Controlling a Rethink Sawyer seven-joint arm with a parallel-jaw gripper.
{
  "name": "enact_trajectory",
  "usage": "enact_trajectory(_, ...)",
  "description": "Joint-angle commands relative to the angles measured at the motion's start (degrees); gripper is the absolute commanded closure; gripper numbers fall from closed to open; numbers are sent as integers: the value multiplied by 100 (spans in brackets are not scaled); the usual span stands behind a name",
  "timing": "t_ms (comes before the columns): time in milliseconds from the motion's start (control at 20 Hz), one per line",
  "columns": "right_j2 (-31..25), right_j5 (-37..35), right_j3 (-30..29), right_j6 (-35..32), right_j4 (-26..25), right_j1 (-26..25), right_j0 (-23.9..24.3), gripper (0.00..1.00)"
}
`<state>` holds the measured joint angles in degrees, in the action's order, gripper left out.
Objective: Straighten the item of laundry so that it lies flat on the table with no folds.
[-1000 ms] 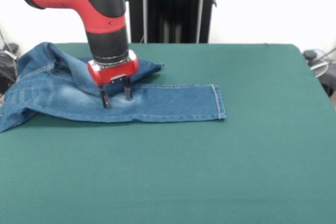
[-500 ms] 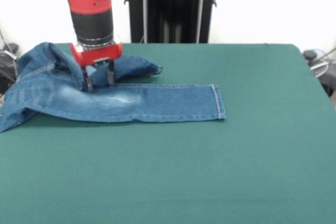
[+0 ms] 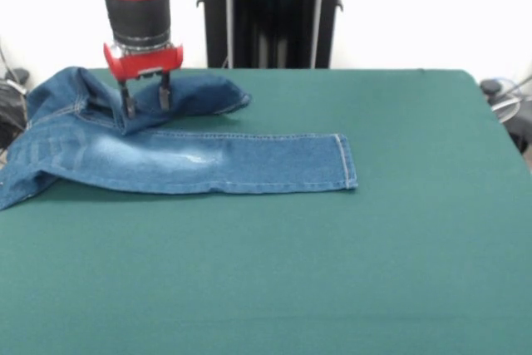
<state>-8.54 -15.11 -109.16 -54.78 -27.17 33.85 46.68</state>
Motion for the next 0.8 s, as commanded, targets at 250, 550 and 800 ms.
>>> enact_trajectory(250,425,-192,-712,-629,-452,140,154,0)
enact_trajectory(550,605,295,-506,-773,-699,-664,322,0)
enact_trajectory(800,792,422,-464,-953,-794,-881,306,0)
